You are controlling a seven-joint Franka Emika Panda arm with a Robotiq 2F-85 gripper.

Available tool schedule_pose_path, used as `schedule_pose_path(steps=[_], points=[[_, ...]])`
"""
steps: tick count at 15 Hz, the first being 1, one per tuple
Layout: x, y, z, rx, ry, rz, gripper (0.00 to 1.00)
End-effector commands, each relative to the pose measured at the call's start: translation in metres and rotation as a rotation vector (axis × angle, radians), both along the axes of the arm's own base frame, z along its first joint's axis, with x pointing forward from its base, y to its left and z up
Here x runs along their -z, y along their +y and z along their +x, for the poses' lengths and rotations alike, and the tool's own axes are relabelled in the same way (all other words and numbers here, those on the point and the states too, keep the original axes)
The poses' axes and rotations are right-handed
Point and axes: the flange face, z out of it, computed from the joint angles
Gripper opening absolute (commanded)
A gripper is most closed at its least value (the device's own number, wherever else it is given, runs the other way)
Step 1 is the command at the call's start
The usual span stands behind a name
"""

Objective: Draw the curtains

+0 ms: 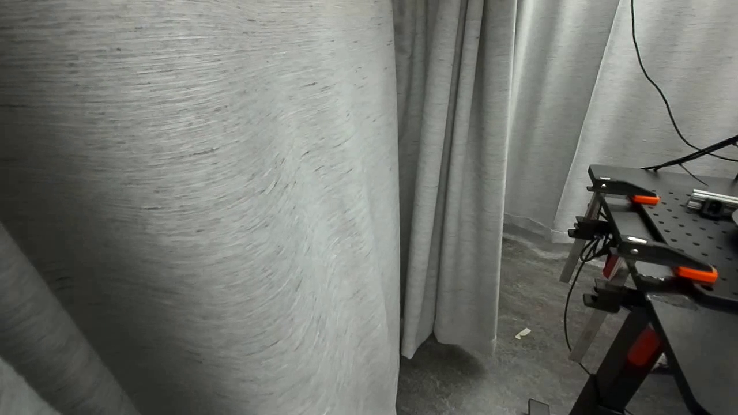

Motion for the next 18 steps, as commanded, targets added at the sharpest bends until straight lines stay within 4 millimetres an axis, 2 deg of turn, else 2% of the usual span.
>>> schedule_pose_path(steps=[1,5,9,13,18], points=[[0.02,0.051,0.026,-0.18,0.043,0.034,0.01],[0.011,0.124,0.042,-0.414,0.06,0.04,0.01],[-0.001,0.182,0.037,-0.632,0.066,0.044,0.01],[-0.012,0.231,0.02,-0.82,0.076,0.044,0.01],[-0.015,0.275,-0.016,-1.004,0.102,0.037,0.01]])
